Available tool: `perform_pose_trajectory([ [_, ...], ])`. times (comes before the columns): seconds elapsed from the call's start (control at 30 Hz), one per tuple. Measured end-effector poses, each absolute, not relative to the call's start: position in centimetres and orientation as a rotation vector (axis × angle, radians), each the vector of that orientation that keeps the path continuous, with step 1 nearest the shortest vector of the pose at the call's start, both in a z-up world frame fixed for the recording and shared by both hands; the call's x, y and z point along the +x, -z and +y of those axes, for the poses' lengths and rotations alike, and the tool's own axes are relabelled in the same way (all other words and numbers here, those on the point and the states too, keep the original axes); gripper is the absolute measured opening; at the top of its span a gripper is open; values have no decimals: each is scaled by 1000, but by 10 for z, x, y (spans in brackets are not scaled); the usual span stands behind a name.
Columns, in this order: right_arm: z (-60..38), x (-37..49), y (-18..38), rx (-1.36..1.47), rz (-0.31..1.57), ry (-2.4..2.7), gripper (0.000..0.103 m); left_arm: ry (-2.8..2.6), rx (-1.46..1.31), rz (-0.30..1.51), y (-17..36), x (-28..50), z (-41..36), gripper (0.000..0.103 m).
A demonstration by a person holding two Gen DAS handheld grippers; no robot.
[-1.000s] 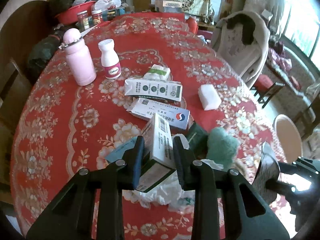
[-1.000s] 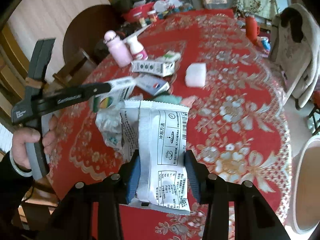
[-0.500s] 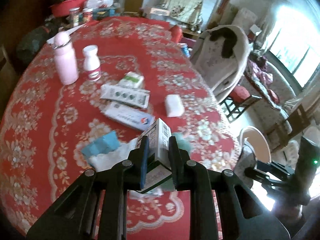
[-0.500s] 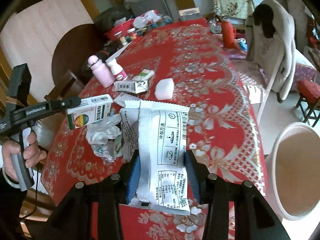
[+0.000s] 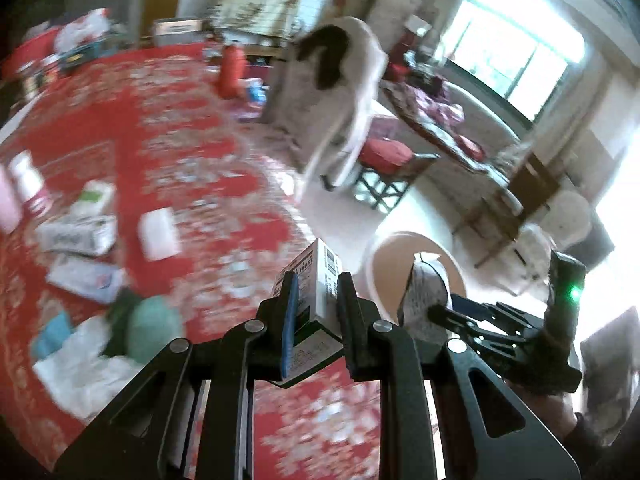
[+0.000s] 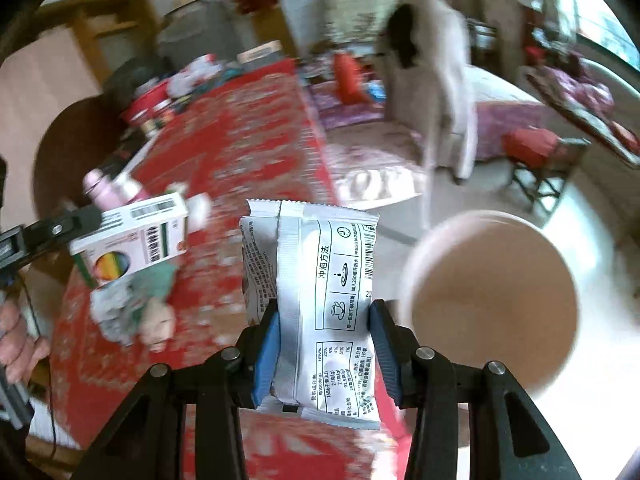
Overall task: Collect trash
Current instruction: 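Carry the packet and box with both tools over the beige bucket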
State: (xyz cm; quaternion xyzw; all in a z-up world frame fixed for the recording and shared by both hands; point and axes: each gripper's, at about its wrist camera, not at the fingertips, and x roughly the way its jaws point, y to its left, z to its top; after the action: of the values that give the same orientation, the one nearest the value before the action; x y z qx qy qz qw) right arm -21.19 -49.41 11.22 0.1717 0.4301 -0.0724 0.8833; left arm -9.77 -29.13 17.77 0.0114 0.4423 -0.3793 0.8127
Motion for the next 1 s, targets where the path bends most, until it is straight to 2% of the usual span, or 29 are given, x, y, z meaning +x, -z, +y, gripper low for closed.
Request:
perform_pose_trajectory([
  [0.17,-539,-227,-104,395,903,298,42,884,47,971,-168,-100,-346,17],
  [0.23,-551,-230,-100,393,914,351,42,908,60,979,-164,-103,-366,11],
  [0.43,-580,-234,-89,411,936,450,43,972,99,1013,-146,-106,-424,10],
  [0.77,-593,-244,-71,473,953,495,43,993,129,1085,-123,-99,-435,10],
  [0.9,-588,-242,-69,493,953,483,43,1007,115,1105,-123,-91,-418,12],
  [0.97,-586,-240,-68,496,955,475,43,1030,95,1134,-125,-87,-407,16],
  [1.0,-584,-239,-67,488,960,475,43,1037,86,1151,-125,-86,-402,25],
])
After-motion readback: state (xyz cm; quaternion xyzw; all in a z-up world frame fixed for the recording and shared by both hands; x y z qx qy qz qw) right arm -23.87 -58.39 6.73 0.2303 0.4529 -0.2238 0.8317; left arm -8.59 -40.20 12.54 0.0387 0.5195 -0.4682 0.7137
